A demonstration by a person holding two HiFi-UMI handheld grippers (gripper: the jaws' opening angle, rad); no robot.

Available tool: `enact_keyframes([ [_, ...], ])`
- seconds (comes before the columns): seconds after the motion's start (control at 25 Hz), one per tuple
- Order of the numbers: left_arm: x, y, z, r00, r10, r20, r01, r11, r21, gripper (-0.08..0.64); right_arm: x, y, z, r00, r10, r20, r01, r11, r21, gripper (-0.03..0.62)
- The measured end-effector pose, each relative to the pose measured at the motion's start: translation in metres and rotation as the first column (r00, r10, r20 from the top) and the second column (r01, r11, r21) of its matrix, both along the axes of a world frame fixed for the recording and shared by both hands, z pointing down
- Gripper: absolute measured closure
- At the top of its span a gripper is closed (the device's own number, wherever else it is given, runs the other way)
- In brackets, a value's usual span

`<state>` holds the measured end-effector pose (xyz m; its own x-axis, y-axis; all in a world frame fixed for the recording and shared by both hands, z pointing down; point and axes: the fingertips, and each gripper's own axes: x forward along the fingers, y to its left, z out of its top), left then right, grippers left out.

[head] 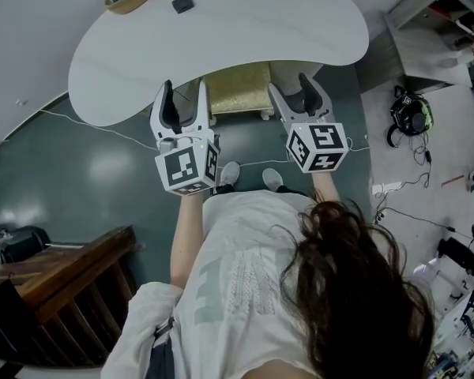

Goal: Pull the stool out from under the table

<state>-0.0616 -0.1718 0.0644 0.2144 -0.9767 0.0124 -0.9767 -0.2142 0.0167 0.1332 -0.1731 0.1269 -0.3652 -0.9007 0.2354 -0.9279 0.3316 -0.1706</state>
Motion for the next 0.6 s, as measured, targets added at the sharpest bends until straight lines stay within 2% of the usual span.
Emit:
enact_keyframes([
  [0.04, 0.001, -0.001, 0.002, 1.000, 0.007, 0.000, -0.007, 1.000, 0.002, 0.278, -0.001, 0.000, 0.004, 1.000, -0.001, 0.004, 0.001, 1.000, -0.013, 0.290],
  [0.12, 0.002, 0.000, 0.005, 1.000, 0.018, -0.003, -0.018, 1.000, -0.002, 0.242, -0.004, 0.002, 0.011, 1.000, 0.001, 0.000, -0.001, 0.999, -0.032, 0.262],
  [0.4, 0.000, 0.003, 0.009, 1.000, 0.008, -0.024, -0.009, 1.000, -0.022, 0.235, -0.008, 0.008, 0.016, 1.000, -0.009, -0.013, 0.008, 0.999, -0.052, 0.256],
  [0.6, -0.001, 0.014, 0.022, 0.998, -0.030, -0.056, 0.027, 0.998, -0.055, 0.235, -0.004, 0.002, 0.019, 0.998, -0.034, -0.048, 0.033, 0.999, -0.033, 0.258],
])
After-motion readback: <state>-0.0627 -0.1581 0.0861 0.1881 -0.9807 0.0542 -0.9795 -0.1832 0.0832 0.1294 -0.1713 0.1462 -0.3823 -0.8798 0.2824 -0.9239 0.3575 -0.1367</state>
